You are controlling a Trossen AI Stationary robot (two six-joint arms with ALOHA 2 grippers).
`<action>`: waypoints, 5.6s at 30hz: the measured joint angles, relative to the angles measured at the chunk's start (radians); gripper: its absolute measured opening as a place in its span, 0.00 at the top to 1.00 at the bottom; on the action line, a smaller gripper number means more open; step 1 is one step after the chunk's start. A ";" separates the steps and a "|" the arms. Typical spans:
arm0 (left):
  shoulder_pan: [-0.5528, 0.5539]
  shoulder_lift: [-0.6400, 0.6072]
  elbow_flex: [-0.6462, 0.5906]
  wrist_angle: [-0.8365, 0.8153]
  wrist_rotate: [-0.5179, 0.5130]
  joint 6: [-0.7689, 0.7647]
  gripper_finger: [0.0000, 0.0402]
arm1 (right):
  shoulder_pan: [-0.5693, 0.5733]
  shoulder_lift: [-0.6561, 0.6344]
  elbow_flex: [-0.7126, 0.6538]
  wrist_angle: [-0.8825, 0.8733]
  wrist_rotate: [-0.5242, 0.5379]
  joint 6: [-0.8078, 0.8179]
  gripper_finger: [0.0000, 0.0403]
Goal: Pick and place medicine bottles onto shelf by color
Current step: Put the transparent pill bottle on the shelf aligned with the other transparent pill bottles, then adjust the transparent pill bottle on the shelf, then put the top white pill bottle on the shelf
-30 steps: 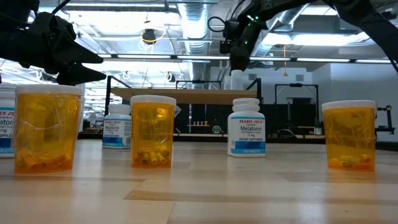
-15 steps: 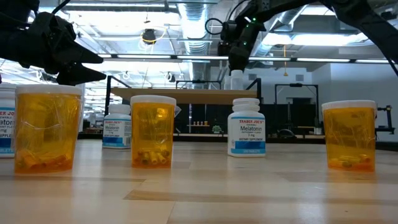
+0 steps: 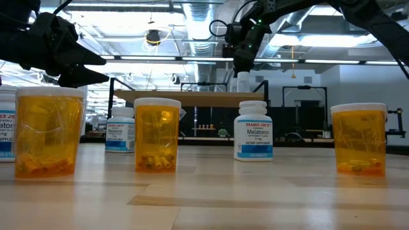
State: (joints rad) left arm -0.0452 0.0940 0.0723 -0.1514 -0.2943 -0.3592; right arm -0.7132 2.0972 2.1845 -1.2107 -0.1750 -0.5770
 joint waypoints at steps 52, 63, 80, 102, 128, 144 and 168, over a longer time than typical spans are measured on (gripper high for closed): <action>0.000 0.000 0.000 0.000 0.000 0.000 0.32 | 0.130 -0.104 0.050 -0.362 0.056 0.261 0.56; 0.000 0.000 0.000 0.000 0.000 0.000 0.32 | 0.151 -0.117 -0.069 -0.360 0.124 0.237 0.68; 0.000 0.000 0.000 0.000 0.000 -0.002 0.32 | 0.201 -0.114 -0.069 -0.294 0.125 0.236 0.71; 0.000 0.000 0.000 0.000 0.000 -0.003 0.32 | 0.229 -0.123 -0.033 -0.359 0.181 0.272 0.71; 0.000 0.070 0.198 -0.240 0.028 -0.006 0.32 | 0.848 -0.931 -0.830 -0.005 0.143 0.821 0.71; -0.002 1.104 0.850 -0.736 0.115 0.295 0.32 | 1.191 -1.029 -0.979 0.233 0.382 0.945 0.71; 0.037 1.448 1.005 -0.812 0.119 0.608 0.32 | 1.244 -1.050 -0.979 0.228 0.413 0.963 0.71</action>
State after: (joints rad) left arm -0.0084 1.5421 1.0777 -0.9633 -0.1749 0.2486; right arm 0.5308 1.0473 1.2053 -0.9825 0.2383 0.3862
